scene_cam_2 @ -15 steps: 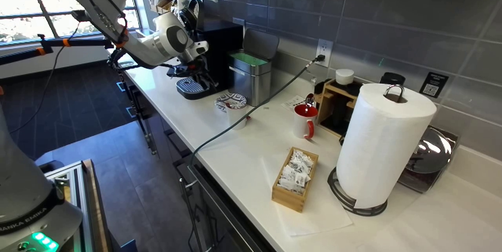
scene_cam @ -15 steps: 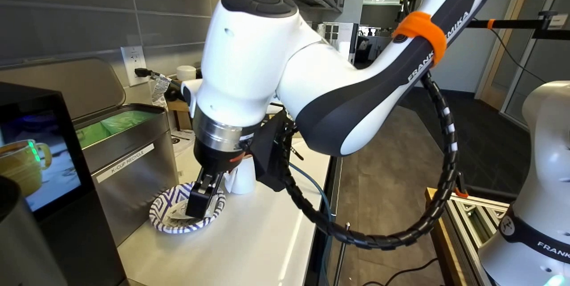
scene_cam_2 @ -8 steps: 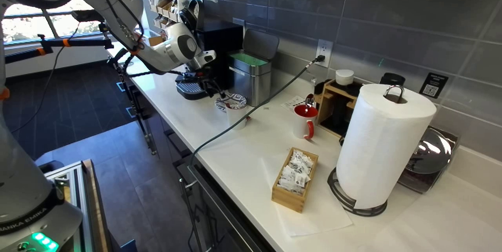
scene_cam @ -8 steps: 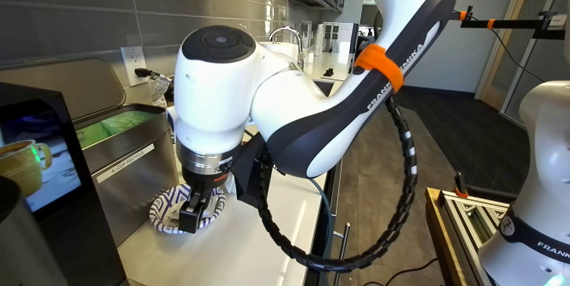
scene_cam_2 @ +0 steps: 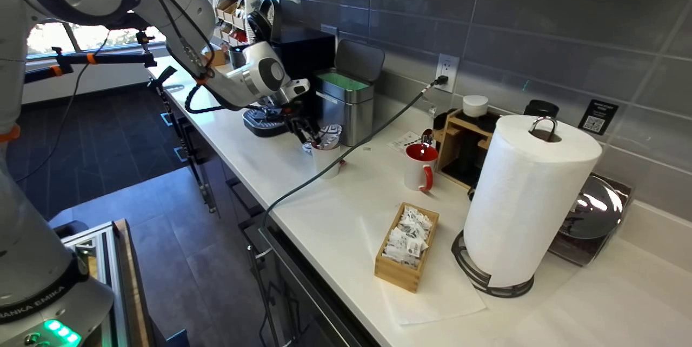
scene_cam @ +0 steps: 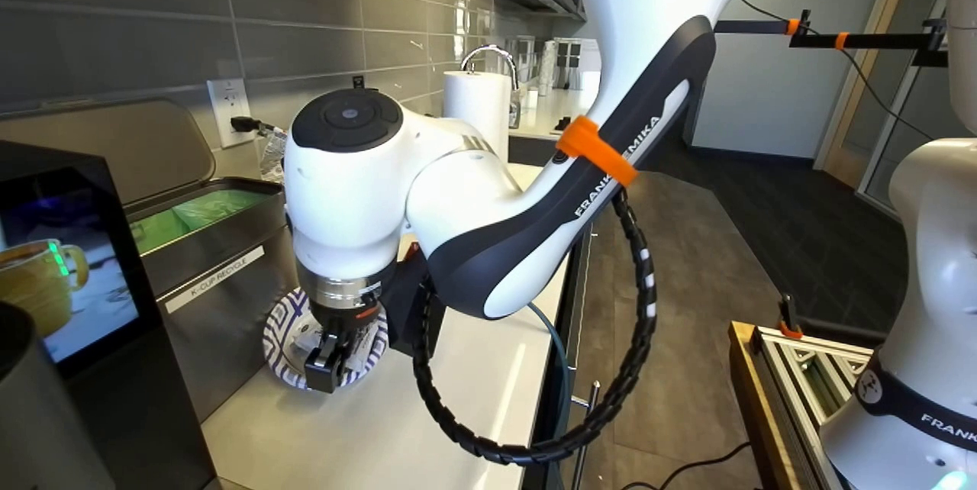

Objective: Remove the sachet from the plate and place it on the table

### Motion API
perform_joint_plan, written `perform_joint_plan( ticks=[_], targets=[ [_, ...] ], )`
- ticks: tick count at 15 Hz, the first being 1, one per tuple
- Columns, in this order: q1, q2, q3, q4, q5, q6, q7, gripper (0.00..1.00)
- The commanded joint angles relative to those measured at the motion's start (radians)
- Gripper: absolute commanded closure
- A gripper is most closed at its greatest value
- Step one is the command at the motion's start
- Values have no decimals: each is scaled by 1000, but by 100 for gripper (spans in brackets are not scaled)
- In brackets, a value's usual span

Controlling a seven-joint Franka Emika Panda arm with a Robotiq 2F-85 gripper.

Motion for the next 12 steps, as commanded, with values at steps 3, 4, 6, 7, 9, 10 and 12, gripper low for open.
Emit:
perform_joint_plan(
  ticks=[3, 4, 6, 7, 9, 10, 12],
  targets=[
    [10, 24, -1, 39, 80, -44, -47, 18],
    [1, 14, 8, 35, 113, -45, -75, 14],
    [-1, -8, 6, 26, 168, -51, -125, 10],
    [-1, -18, 3, 22, 194, -53, -152, 10],
    [6, -35, -12, 21, 228, -55, -176, 8],
    [5, -43, -14, 20, 245, -54, -183, 9],
    [7, -52, -20, 24, 264, -64, -196, 10]
  ],
)
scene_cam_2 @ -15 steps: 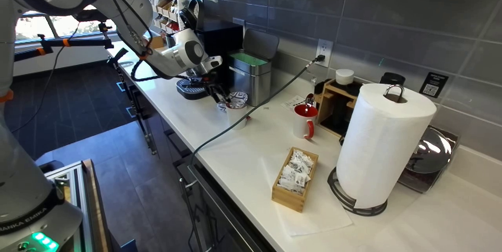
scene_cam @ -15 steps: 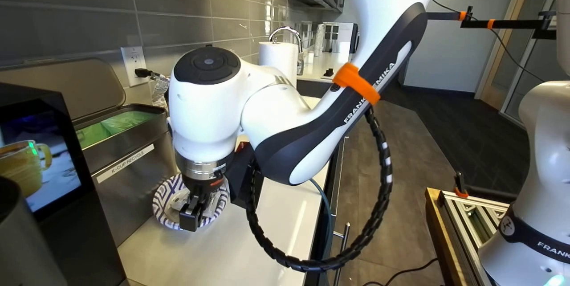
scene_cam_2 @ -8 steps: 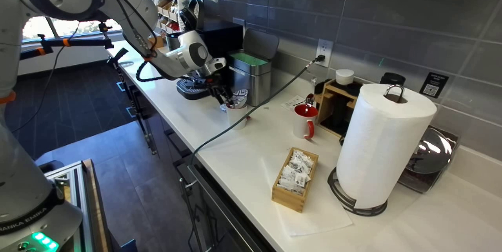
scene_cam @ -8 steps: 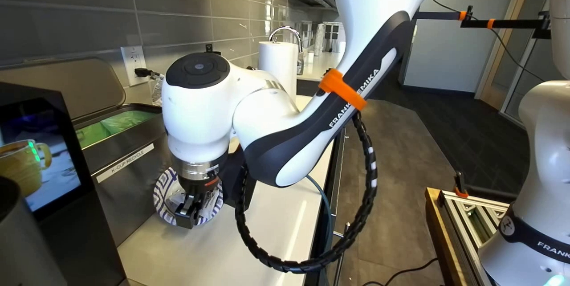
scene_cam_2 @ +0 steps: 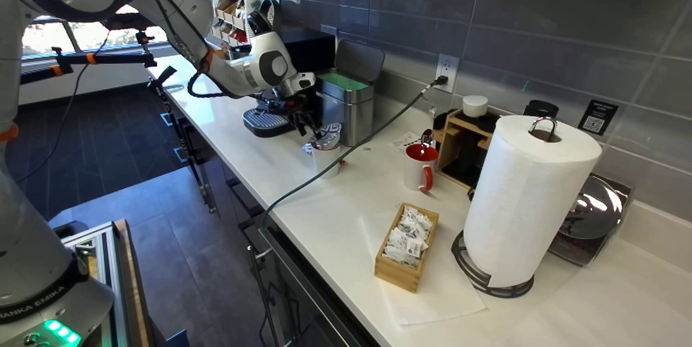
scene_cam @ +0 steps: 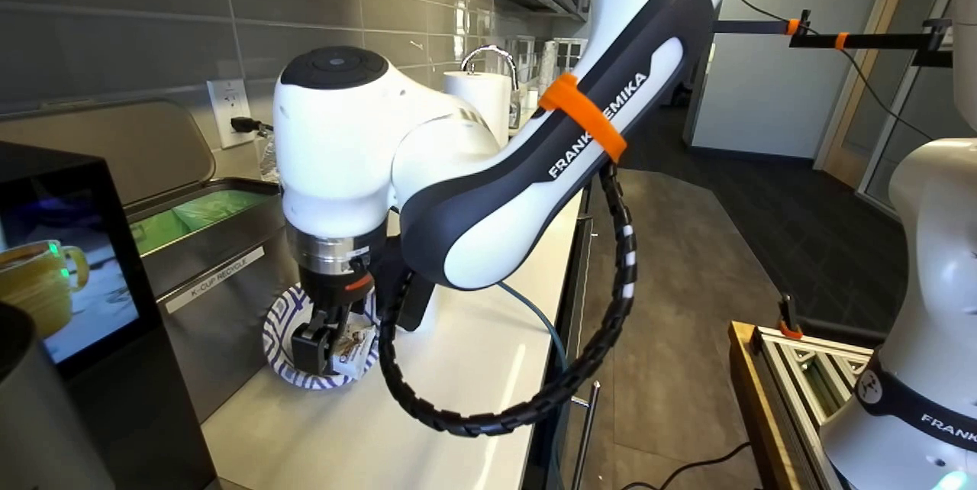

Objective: Remove the sachet from the plate and place it on the table

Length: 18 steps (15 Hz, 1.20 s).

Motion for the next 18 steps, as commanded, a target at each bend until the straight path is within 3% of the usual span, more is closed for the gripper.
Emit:
perform_joint_plan(
  ticks=[1, 6, 14, 16, 17, 18],
  targets=[
    [6, -28, -10, -1, 59, -43, -46, 10],
    [12, -12, -14, 7, 74, -19, -32, 11],
    [83, 52, -93, 35, -26, 5, 127, 20],
    [91, 65, -99, 45, -31, -4, 145, 26],
    [93, 72, -100, 50, -29, -9, 148, 48],
    [95, 77, -101, 52, -27, -9, 150, 50]
  ],
)
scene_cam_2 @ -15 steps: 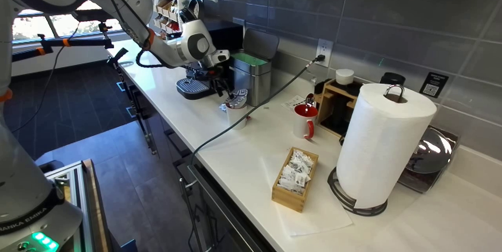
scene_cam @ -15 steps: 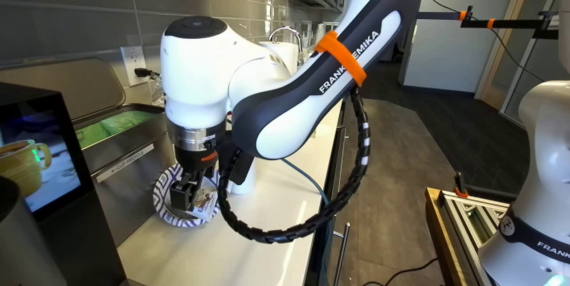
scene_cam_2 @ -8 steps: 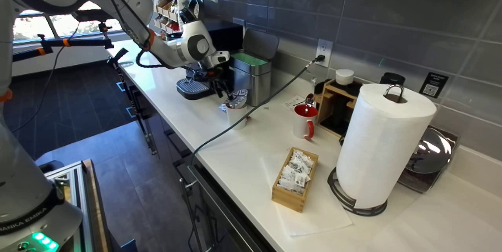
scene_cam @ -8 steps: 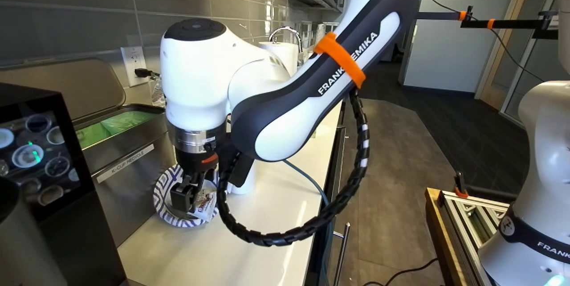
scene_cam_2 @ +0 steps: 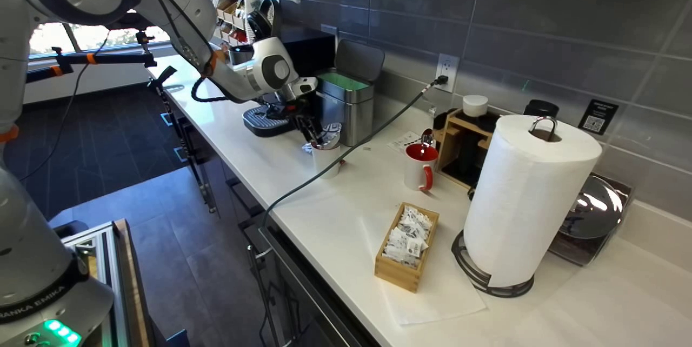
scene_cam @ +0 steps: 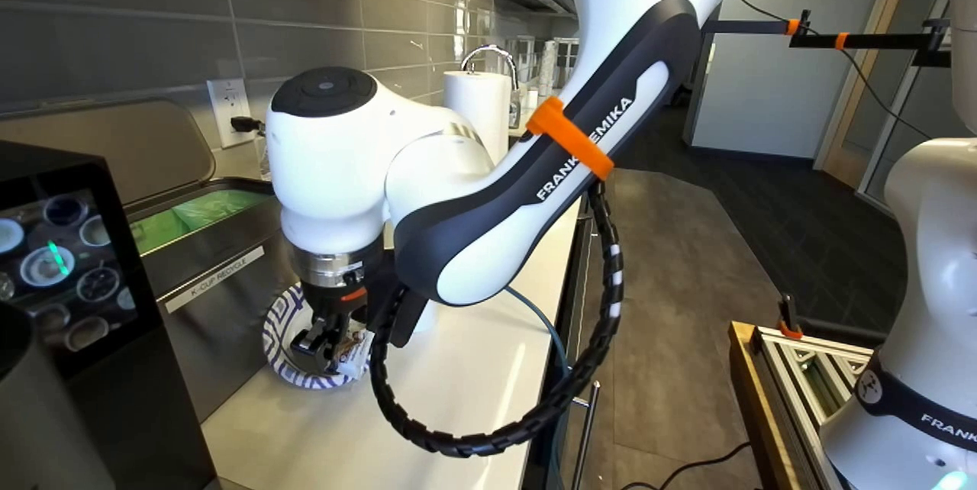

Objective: Remove the sachet from the plate and place it on the table

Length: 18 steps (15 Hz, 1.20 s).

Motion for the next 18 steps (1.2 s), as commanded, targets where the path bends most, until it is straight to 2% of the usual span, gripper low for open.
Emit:
perform_joint_plan(
  ticks=[1, 3, 7, 10, 13, 18],
  targets=[
    [27, 37, -23, 27, -15, 0, 41, 58],
    [27, 40, -20, 30, -6, -8, 32, 75],
    [15, 19, -6, 26, 18, -28, -3, 98],
    [2, -16, 4, 5, 36, -45, -46, 97],
    [-35, -88, 24, -46, 71, -32, -143, 98],
    [-168, -248, 126, -181, 252, 31, -494, 98]
  ],
)
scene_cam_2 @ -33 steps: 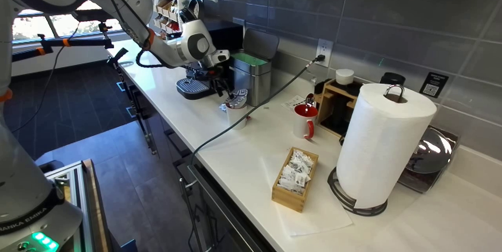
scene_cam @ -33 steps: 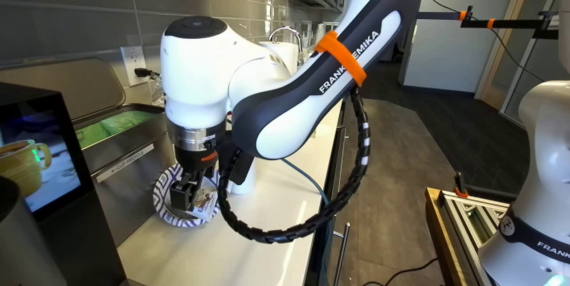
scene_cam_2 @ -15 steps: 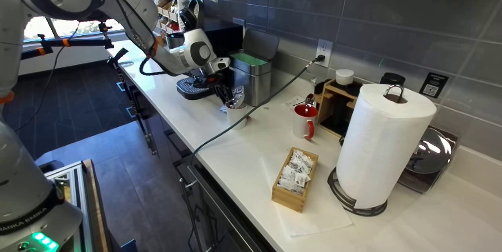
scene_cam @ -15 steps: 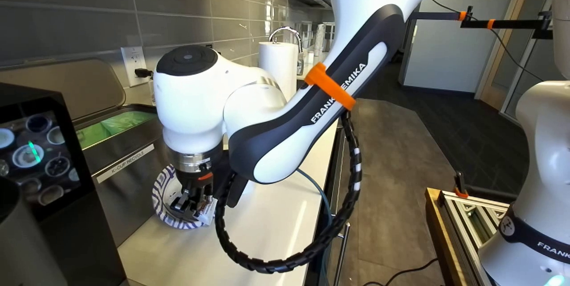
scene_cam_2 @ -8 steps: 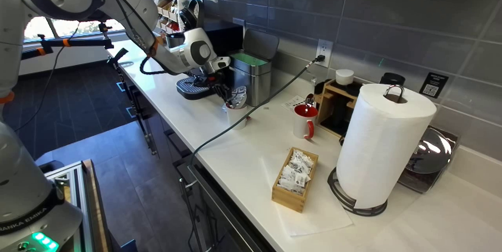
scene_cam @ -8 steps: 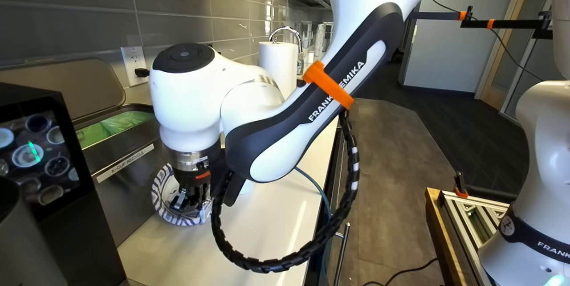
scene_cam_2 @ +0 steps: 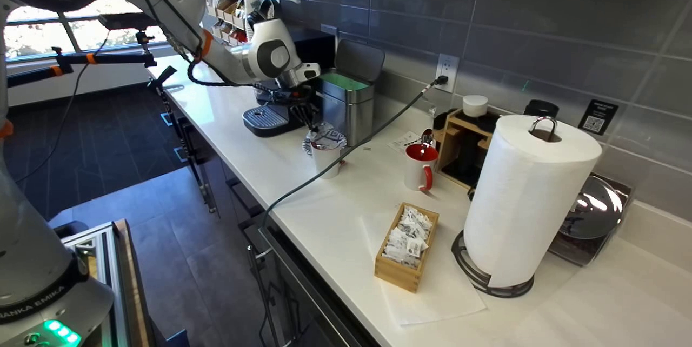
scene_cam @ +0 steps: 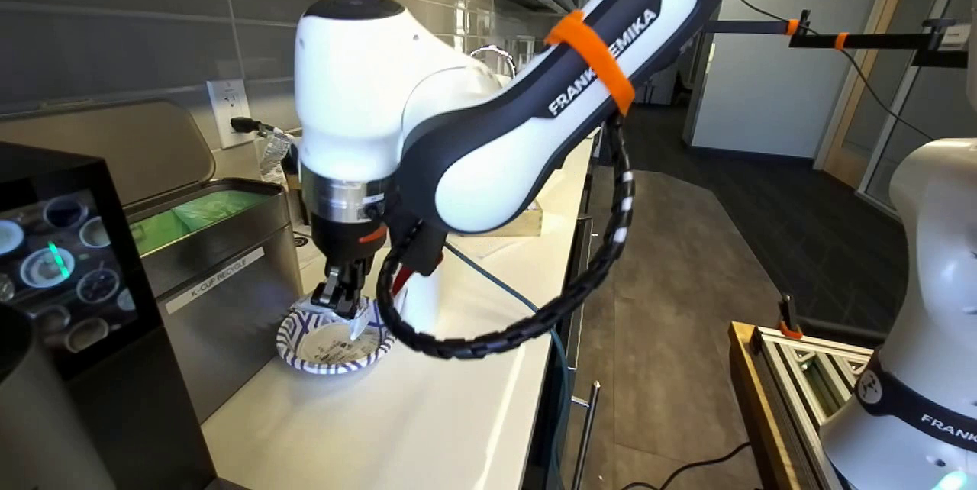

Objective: Remove the sachet from the plate and place it on the table

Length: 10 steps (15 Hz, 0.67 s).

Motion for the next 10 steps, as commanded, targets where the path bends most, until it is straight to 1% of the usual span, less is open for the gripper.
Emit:
perform_joint_plan(
  ticks=[1, 3, 4, 6, 8, 9, 10],
  targets=[
    [-113, -161, 90, -155, 169, 59, -265, 99],
    [-151, -220, 110, -194, 262, 60, -368, 99],
    [-155, -246, 93, -209, 260, 46, -354, 98],
    [-167, -287, 58, -234, 220, 29, -295, 98],
    [-196, -321, 38, -268, 228, 30, -289, 98],
    [-210, -331, 19, -283, 203, 38, -250, 98],
    [-222, -335, -6, -292, 132, 46, -162, 98]
  ],
)
